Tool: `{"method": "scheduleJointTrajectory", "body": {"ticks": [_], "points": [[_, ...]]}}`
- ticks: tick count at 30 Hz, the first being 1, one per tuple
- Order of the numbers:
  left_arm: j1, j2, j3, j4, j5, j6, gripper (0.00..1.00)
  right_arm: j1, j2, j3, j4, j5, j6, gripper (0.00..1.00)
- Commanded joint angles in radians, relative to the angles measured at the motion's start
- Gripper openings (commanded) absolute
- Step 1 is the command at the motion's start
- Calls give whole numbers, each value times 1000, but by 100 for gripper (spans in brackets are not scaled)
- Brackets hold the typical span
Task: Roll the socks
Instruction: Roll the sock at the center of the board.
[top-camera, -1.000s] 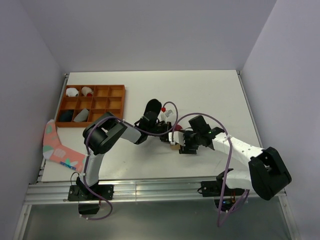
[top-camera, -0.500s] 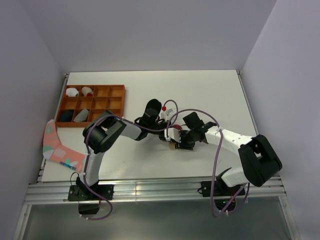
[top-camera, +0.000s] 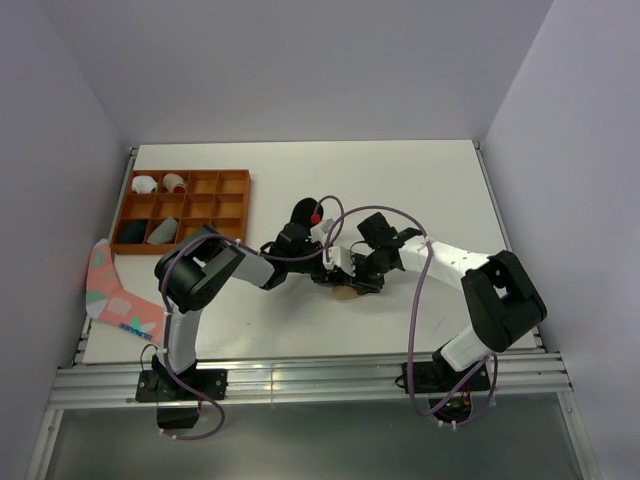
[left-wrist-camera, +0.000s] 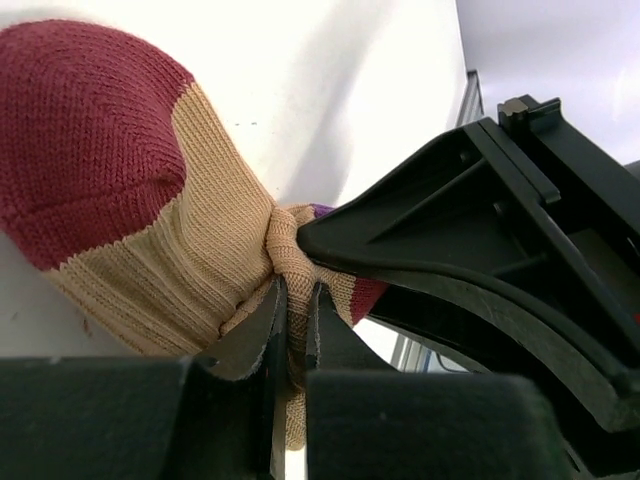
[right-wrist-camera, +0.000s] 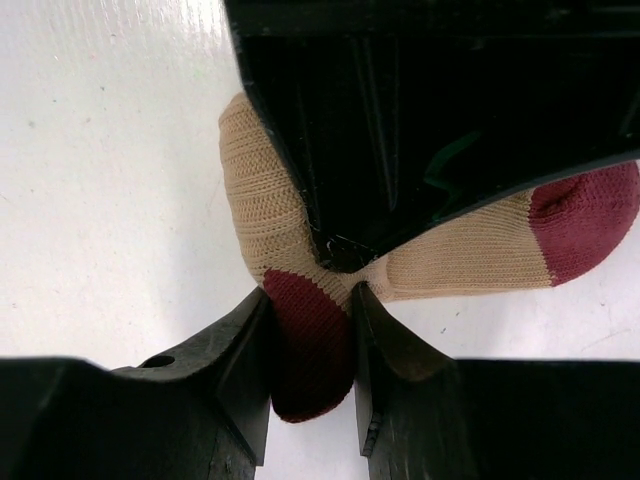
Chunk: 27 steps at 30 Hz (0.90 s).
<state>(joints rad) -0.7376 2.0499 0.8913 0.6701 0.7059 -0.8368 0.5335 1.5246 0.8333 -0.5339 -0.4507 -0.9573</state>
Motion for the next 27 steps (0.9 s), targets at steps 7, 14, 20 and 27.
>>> {"method": "scheduleJointTrajectory", "body": {"ticks": [7, 14, 20, 27], "points": [[-34, -31, -123, -169, -293, 74, 18, -33, 80, 69, -139, -75, 32, 24], [-43, -72, -163, -90, -325, 84, 24, -63, 144, 116, -210, -114, 22, 24], [-52, -123, -206, -29, -371, 113, 30, -79, 189, 145, -255, -131, 12, 24], [-55, -207, -275, 57, -450, 139, 38, -96, 262, 205, -314, -140, 14, 24]]}}
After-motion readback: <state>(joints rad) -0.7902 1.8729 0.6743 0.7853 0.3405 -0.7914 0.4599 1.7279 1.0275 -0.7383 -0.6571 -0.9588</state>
